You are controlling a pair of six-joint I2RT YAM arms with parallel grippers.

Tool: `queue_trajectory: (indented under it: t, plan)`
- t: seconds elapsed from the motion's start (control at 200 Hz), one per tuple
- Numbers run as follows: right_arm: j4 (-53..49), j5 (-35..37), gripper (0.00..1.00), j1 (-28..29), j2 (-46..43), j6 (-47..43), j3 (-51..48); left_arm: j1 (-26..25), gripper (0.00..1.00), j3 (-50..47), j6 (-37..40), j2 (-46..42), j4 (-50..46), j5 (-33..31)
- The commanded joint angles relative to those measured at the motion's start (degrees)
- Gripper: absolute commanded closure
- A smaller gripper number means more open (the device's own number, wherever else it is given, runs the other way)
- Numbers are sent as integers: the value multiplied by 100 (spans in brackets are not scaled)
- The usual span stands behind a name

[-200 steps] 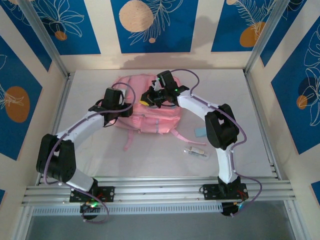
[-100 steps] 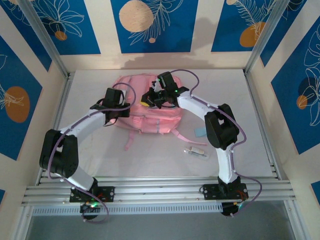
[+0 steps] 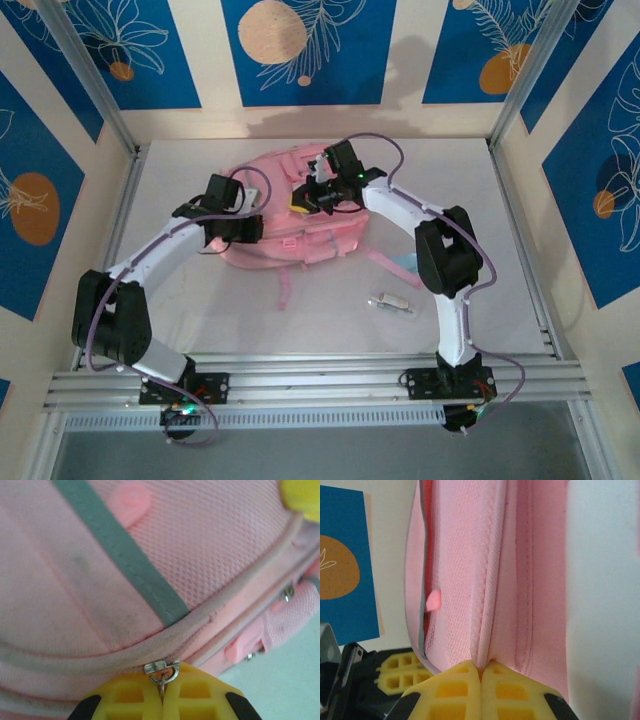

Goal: Pack the student bag

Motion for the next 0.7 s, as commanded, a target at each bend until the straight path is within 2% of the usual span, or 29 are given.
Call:
queue_trajectory:
  t: [0.0, 0.12, 0.205, 0.29, 0.45, 0.605, 0.695]
  plan:
    - [163, 800, 100, -392, 273, -579, 796, -237, 100, 86, 64, -140, -1078, 568]
    - [-115, 657, 100, -390, 441, -496, 1220, -396, 100, 369, -130, 135, -1035, 605]
    - [-190, 670, 78, -346, 157, -218, 944, -431, 100, 561, -380, 278, -930, 717]
    - [130, 638, 64, -296, -330, 208, 220, -523, 100, 656, -520, 330, -815, 648]
    - [957, 440, 62, -169, -945, 1004, -943, -692, 100, 736, -554, 472, -748, 575]
    - [1731, -10, 61, 32, -872, 1681, -1336, -897, 100, 761, -639, 478, -610, 602]
    - [1736, -26, 61, 240, -709, 1781, -1325, -975, 100, 736, -726, 435, -516, 572]
